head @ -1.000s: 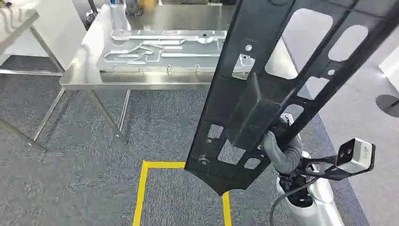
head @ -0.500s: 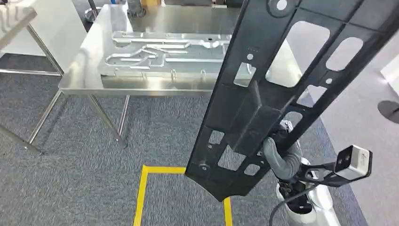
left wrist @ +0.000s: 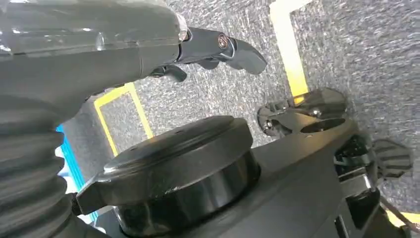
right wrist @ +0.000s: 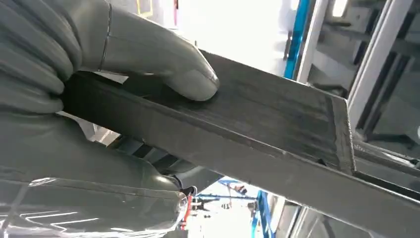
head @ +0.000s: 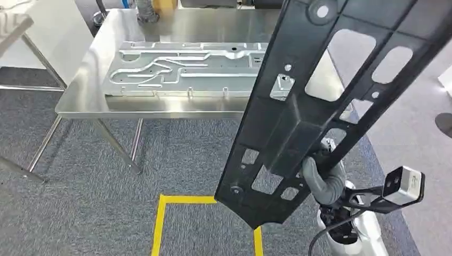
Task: Take the parts from the cabinet and place them on the table.
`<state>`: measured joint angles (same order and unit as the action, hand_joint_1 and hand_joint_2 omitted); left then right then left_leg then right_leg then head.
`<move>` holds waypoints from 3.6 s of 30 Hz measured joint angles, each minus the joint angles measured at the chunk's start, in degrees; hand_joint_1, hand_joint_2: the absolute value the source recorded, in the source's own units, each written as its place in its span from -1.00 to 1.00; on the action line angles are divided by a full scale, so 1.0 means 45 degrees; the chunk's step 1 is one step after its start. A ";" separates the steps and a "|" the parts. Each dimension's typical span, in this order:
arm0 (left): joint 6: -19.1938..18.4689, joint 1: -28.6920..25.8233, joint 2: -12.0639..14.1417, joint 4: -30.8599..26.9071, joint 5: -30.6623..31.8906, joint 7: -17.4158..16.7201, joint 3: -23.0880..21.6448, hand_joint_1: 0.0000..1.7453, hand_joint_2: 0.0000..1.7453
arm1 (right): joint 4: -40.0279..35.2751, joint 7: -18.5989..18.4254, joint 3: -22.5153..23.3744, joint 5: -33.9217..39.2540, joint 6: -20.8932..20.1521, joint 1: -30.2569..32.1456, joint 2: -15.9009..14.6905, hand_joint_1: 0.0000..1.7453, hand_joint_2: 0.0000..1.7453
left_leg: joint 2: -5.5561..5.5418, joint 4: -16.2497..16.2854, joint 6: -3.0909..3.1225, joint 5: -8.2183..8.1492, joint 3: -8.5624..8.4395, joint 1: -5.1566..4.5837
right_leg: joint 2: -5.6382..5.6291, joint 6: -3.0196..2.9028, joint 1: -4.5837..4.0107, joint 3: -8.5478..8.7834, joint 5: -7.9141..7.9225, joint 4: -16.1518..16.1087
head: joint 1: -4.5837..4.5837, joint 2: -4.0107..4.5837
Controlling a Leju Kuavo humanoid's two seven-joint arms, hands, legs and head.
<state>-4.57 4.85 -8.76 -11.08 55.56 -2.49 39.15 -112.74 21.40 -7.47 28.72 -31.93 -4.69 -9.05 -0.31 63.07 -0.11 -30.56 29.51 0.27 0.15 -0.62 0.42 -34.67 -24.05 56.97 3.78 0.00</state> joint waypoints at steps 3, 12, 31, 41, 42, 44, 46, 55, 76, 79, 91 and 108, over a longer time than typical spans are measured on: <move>-0.0073 0.0151 0.0019 0.0000 -0.0034 0.0034 0.0053 -1.00 1.00 | 0.0029 -0.0058 0.0010 -0.0019 0.0000 0.0004 0.0044 0.90 1.00 | -0.0006 0.2343 -0.0133 -0.1173 0.1441 -0.0009 | 0.0016 -0.0077 -0.0015 0.0286 -0.0264 -0.0004 | 0.0000 0.0000; -0.0058 0.0114 0.0024 0.0000 -0.0049 -0.0034 0.0126 -1.00 1.00 | 0.0296 -0.0087 0.0082 0.0000 -0.0248 -0.0042 0.0049 0.90 1.00 | 0.0025 -0.1108 0.0368 0.1007 0.0955 -0.0121 | -0.0067 0.0322 -0.0058 0.1000 -0.0910 0.0159 | 0.0000 0.0000; -0.0015 -0.0019 -0.0024 0.0005 0.0087 -0.0088 0.0160 -1.00 1.00 | 0.0529 -0.0194 0.0340 0.0039 -0.0267 -0.0190 0.0049 0.90 1.00 | -0.0008 0.0222 -0.0058 -0.0195 -0.0062 -0.0007 | -0.0034 -0.0049 0.0022 -0.0100 0.0039 0.0105 | 0.0000 0.0000; -0.0019 0.0104 0.0010 0.0005 0.0107 -0.0039 0.0180 -1.00 1.00 | 0.0704 -0.0020 0.0471 0.0097 -0.0432 -0.0143 0.0049 0.90 1.00 | 0.0037 -0.1035 0.0163 0.0819 0.0820 -0.0156 | -0.0097 0.0148 -0.0043 0.0847 -0.0874 0.0150 | -0.0005 0.0000; -0.0024 0.0117 0.0010 0.0005 0.0097 -0.0029 0.0185 -1.00 1.00 | 0.0709 -0.0039 0.0481 0.0088 -0.0437 -0.0106 0.0049 0.90 1.00 | 0.0025 -0.1040 0.0258 0.1024 0.0869 -0.0151 | -0.0082 0.0236 -0.0033 0.0858 -0.0914 0.0112 | 0.0000 0.0000; -0.0019 0.0111 0.0005 0.0005 0.0112 -0.0029 0.0185 -1.00 1.00 | 0.0719 -0.0019 0.0549 0.0102 -0.0442 -0.0115 0.0049 0.90 1.00 | -0.0027 -0.1197 0.0376 0.1012 0.0690 -0.0109 | -0.0083 0.0368 -0.0050 0.0965 -0.0867 0.0242 | -0.0005 0.0000; -0.0015 0.0096 -0.0039 0.0005 0.0151 -0.0044 0.0185 -1.00 1.00 | 0.0738 0.0010 0.0588 0.0131 -0.0481 -0.0155 0.0049 0.90 1.00 | -0.0002 -0.1395 0.0478 0.0977 0.0338 -0.0018 | -0.0068 0.0500 -0.0023 0.0572 -0.1240 0.1113 | -0.0005 0.0000; -0.0015 -0.0042 -0.0044 0.0010 0.0170 -0.0063 0.0189 -1.00 1.00 | 0.0874 0.0010 0.0660 0.0131 -0.0602 -0.0118 0.0039 0.90 1.00 | -0.0054 -0.1384 0.0341 0.0092 -0.0683 -0.0031 | -0.0021 0.0509 0.0047 -0.0647 0.0544 0.0482 | -0.0005 0.0000; 0.0005 0.0102 -0.0073 0.0005 0.0107 -0.0078 0.0223 -1.00 1.00 | 0.0850 0.0005 0.0694 0.0122 -0.0884 0.0042 0.0053 0.90 1.00 | -0.0013 -0.1264 0.0409 0.0837 0.0364 -0.0024 | -0.0044 0.0442 -0.0048 0.0997 -0.1280 0.0457 | 0.0000 0.0000; 0.0015 0.0072 -0.0078 0.0005 0.0117 -0.0102 0.0223 -1.00 1.00 | 0.0845 0.0005 0.0738 0.0122 -0.0899 0.0048 0.0053 0.90 1.00 | 0.0022 -0.1283 0.0526 0.0663 0.0200 -0.0019 | -0.0045 0.0628 0.0050 -0.0744 -0.2325 0.3325 | 0.0000 0.0000; 0.0044 0.0000 -0.0073 0.0005 0.0180 0.0210 0.0233 -1.00 1.00 | 0.0835 0.0068 0.0767 -0.0185 -0.0967 -0.0026 0.0092 0.90 1.00 | 0.0000 -0.1257 -0.0023 -0.0482 -0.0920 -0.0080 | -0.0066 0.0043 0.0049 -0.0094 -0.0125 0.0243 | 0.0000 0.0000; 0.0078 0.0122 -0.0199 0.0010 0.0170 0.0641 0.0233 -1.00 1.00 | 0.0257 -0.0593 0.0758 0.0073 -0.0670 -0.1002 0.0097 0.90 1.00 | -0.0016 -0.1111 0.0396 0.0942 0.0623 0.0045 | -0.0072 0.0566 0.0017 0.0128 -0.1721 0.1678 | 0.0000 0.0000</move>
<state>-4.22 5.40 -9.66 -11.04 56.33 0.39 40.19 -111.58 18.73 -4.07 29.05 -34.95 -9.20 -8.61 -0.38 58.07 1.68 -26.32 32.31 0.48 -0.17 1.93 0.50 -34.09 -31.80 64.52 3.78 0.00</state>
